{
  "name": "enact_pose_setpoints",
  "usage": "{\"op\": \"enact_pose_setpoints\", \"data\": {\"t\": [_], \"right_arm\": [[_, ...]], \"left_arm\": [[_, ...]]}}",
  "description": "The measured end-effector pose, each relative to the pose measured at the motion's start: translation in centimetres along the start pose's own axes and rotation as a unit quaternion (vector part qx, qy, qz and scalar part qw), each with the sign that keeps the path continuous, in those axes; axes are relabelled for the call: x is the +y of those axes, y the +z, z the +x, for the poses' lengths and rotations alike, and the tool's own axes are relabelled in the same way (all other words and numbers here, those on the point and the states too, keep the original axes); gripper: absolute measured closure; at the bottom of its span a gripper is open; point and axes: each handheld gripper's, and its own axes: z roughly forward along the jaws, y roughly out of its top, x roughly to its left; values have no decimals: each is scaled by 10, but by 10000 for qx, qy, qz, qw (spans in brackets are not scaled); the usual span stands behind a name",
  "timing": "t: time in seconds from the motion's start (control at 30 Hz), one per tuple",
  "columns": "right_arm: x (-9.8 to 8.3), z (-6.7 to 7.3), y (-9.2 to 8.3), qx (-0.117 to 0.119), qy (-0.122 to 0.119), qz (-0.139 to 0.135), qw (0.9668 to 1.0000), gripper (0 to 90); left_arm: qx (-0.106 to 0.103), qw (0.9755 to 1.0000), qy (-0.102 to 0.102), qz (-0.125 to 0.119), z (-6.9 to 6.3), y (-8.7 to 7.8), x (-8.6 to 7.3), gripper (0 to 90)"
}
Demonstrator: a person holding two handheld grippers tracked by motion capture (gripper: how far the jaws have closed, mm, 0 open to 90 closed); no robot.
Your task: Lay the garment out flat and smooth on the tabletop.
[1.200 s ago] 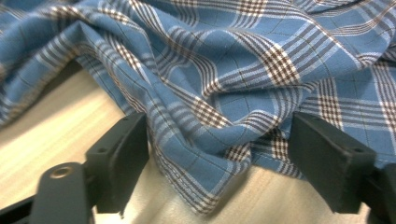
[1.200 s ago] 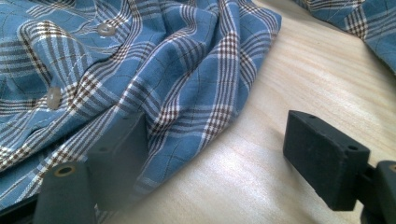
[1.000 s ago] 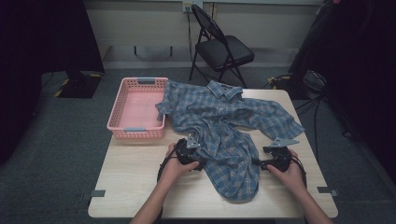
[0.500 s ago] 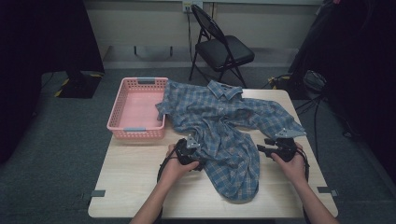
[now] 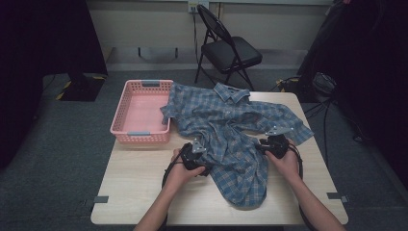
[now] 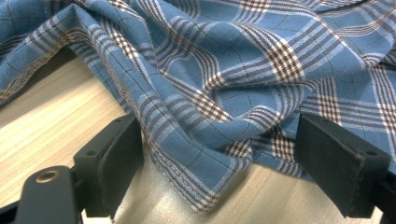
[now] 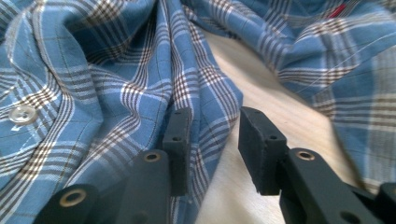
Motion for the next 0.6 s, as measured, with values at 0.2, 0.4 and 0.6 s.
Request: {"op": "enact_pose_setpoints", "data": {"t": [0.2, 0.4, 0.6], "right_arm": [[-2, 1, 1, 151, 60, -65, 9998, 757], [-3, 1, 0, 161, 17, -45, 9999, 869], [-9, 2, -8, 218, 28, -57, 9997, 896]], "left_arm": [[2, 10000, -2, -1, 0, 0, 0, 152], [-1, 10000, -7, -3, 0, 0, 0, 152], [2, 10000, -3, -1, 0, 0, 0, 152]]}}
